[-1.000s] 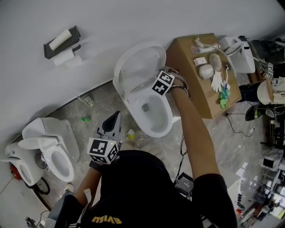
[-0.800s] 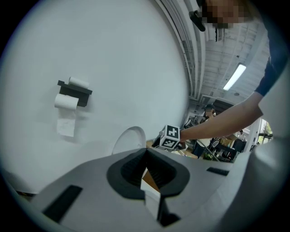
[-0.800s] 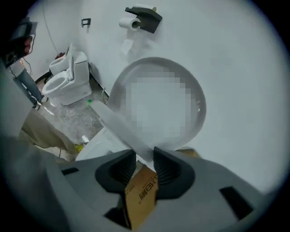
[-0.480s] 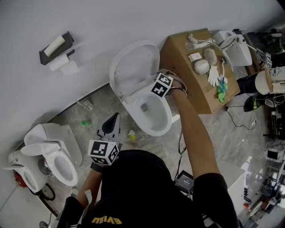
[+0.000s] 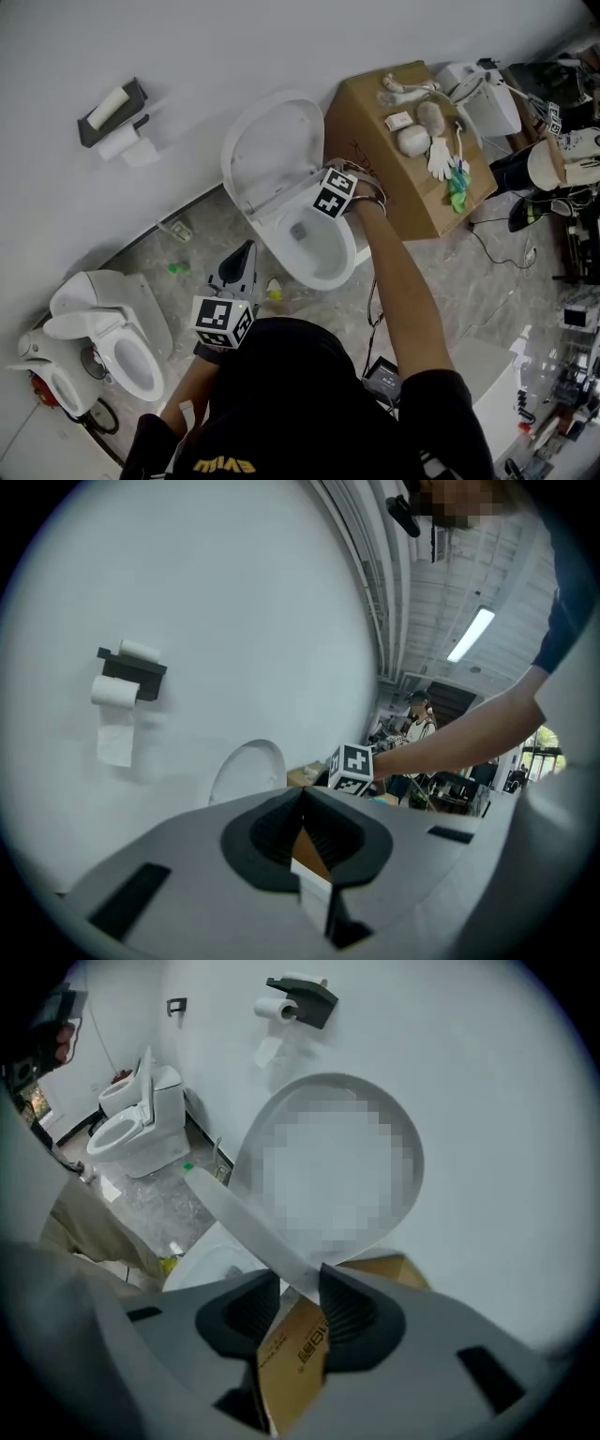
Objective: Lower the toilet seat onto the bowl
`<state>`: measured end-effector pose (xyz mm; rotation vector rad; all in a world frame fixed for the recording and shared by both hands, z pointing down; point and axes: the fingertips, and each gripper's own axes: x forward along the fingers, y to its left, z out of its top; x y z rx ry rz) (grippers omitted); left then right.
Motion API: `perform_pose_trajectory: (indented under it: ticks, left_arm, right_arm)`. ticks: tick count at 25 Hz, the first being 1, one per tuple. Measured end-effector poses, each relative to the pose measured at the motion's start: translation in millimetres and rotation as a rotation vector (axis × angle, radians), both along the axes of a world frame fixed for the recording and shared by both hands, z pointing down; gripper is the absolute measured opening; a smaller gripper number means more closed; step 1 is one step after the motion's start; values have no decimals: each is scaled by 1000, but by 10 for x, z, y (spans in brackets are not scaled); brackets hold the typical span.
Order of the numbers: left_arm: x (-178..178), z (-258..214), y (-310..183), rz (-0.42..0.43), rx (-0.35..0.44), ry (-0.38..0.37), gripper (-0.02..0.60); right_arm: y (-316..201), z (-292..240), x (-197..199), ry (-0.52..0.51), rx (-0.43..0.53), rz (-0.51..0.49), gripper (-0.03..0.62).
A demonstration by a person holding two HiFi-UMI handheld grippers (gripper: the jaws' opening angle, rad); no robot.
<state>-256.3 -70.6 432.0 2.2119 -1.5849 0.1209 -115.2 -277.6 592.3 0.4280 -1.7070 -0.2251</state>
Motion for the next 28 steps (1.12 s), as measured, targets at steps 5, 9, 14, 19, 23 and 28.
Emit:
perform_pose_trajectory:
  ticks: [5, 9, 14, 19, 23, 28]
  left_arm:
    - [257, -57, -161, 42, 33, 12, 12]
    - [458, -85, -231, 78, 44, 23, 12]
    - [625, -49, -189, 142, 45, 13, 12]
    - [726, 50, -129, 169, 30, -15, 12]
    - [784, 57, -107, 188, 34, -28, 12]
    - [793, 37, -87, 193, 49, -55, 12]
  right_arm:
    - [27, 14, 45, -13, 21, 39, 127]
    - [100, 50, 100, 14, 13, 24, 130]
    - [200, 87, 203, 18, 7, 37, 132]
    - [289, 118, 277, 14, -8, 31, 137]
    - [336, 142, 343, 17, -13, 30, 140]
    - [382, 150, 370, 6, -1, 21, 141]
